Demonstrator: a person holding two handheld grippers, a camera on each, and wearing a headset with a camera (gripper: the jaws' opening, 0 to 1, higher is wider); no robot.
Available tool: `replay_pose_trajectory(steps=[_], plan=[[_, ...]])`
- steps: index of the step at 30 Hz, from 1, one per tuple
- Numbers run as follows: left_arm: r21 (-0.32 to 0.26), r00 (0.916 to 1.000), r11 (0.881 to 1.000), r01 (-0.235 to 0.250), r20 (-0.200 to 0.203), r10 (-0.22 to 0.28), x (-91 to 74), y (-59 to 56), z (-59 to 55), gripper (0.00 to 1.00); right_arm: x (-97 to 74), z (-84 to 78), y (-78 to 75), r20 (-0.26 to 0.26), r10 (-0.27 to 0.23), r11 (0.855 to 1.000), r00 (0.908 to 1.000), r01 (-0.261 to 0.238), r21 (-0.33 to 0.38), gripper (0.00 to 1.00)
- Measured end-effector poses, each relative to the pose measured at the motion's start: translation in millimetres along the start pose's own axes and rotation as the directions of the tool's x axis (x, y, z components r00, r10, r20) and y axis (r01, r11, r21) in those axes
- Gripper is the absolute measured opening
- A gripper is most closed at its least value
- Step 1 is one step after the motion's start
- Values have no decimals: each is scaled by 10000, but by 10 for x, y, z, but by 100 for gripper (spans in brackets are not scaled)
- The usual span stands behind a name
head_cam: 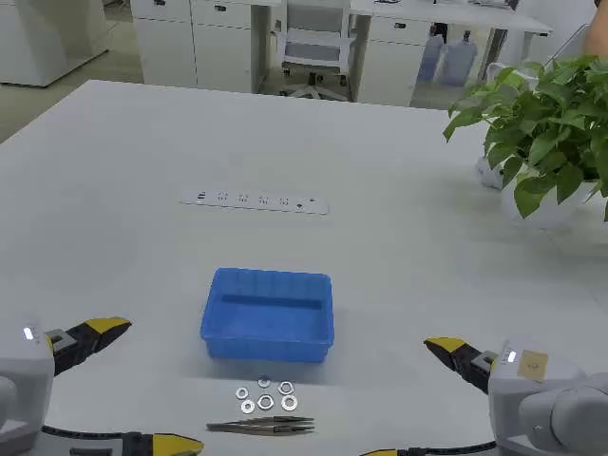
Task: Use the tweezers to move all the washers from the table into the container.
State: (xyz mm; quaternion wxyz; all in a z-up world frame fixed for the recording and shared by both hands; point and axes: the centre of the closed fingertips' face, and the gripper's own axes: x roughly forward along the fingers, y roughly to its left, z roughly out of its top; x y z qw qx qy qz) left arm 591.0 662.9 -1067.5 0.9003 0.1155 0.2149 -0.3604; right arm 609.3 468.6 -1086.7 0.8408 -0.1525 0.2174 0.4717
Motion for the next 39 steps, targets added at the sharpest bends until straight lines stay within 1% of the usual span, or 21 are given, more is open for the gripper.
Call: replay_pose_trajectory(steps=[27, 39], plan=[[65, 10000, 10000, -37, 27, 37, -15, 4, 22, 99, -5, 4, 0, 24, -14, 10000, 10000, 15, -40, 100], [96, 10000, 10000, 20, 49, -20, -1, -15, 38, 99, -19, 22, -12, 52, -43, 10000, 10000, 44, -80, 100]])
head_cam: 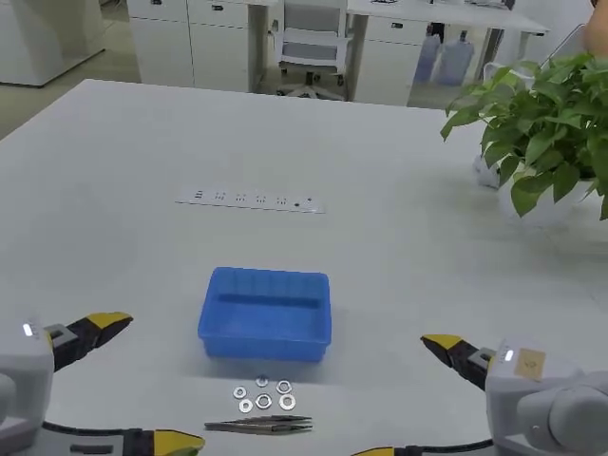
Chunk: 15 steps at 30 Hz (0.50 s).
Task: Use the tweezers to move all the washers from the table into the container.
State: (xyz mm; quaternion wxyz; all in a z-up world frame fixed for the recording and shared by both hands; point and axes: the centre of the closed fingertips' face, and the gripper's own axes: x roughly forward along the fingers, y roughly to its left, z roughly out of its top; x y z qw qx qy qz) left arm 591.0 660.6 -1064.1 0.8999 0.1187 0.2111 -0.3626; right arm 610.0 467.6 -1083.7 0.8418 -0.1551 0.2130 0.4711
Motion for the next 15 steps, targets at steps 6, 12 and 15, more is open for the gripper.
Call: replay_pose_trajectory(steps=[6, 12, 15], plan=[[36, 10000, 10000, 4, -3, -4, 0, 1, 4, 99, -6, 2, -4, 1, -12, 10000, 10000, 12, -10, 100], [37, 10000, 10000, -1, -5, 1, -4, 5, 5, 99, -7, 8, -5, 24, -6, 10000, 10000, 6, -20, 99], [44, 10000, 10000, -2, -8, 2, -5, 7, 6, 99, -3, 11, -1, 36, 14, 10000, 10000, -14, -20, 99]])
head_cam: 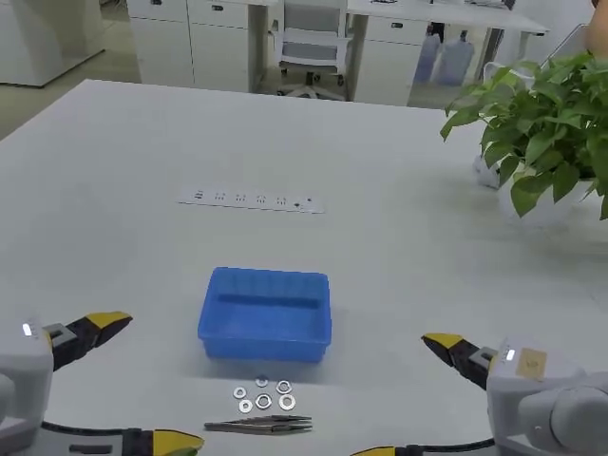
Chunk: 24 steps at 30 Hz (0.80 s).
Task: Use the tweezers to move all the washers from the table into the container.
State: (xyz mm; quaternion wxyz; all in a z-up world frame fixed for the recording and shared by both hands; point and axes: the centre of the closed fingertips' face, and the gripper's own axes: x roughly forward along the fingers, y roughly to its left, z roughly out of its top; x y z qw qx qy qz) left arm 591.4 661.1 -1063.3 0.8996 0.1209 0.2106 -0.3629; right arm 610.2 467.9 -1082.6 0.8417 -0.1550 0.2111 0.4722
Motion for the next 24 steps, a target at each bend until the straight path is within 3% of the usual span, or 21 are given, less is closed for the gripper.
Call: replay_pose_trajectory(steps=[24], plan=[[134, 9998, 9998, 115, -133, -113, 18, -26, 3, 99, -13, -2, -5, -8, 1, 10000, 10000, -1, -57, 99]])
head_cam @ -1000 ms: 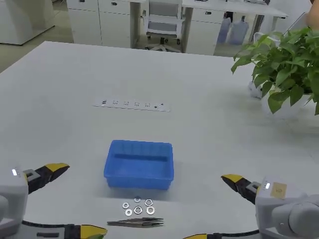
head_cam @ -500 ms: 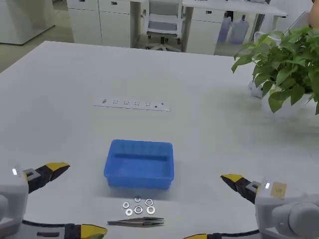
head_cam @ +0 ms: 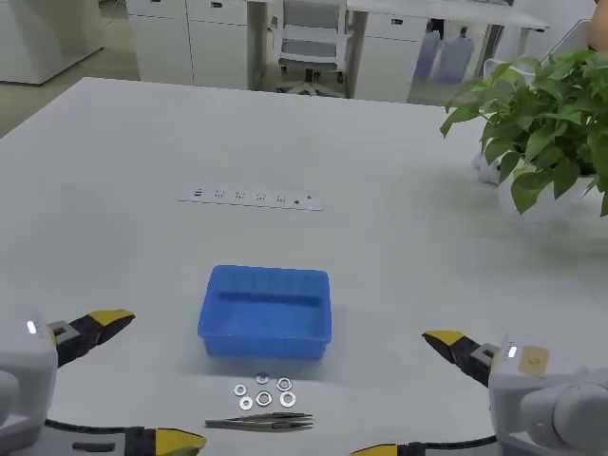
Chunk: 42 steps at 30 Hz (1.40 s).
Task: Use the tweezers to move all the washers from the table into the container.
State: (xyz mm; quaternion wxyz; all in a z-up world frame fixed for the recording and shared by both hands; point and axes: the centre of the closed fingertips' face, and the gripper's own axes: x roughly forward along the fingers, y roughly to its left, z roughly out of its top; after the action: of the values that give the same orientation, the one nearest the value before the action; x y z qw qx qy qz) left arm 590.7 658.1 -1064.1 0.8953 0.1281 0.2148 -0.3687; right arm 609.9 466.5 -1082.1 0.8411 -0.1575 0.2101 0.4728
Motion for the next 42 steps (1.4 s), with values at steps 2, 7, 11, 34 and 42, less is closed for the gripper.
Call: replay_pose_trajectory(steps=[2, 7, 11, 34, 42], plan=[[76, 10000, 10000, 16, -35, -16, -1, 0, -3, 99, 5, -3, 3, -44, 31, 10000, 10000, -31, -8, 98], [118, 9999, 9999, 3, -123, -1, 10, 4, -36, 98, 15, 28, 26, -29, 123, 9995, 9999, -124, -277, 96], [260, 9997, 9996, 148, -178, -143, 15, -13, -45, 95, 28, 47, 51, -27, 337, 9979, 9994, -338, -560, 90], [1587, 9788, 9721, 1730, -1375, -1518, 256, -193, -237, 63, 243, -11, 258, -1150, 2143, 9394, 9700, -2369, -2477, 61], [1991, 9639, 9529, 2289, -1830, -1933, 343, -209, -318, 50, 373, -78, 382, -1893, 2844, 8840, 9398, -3335, -3277, 50]])
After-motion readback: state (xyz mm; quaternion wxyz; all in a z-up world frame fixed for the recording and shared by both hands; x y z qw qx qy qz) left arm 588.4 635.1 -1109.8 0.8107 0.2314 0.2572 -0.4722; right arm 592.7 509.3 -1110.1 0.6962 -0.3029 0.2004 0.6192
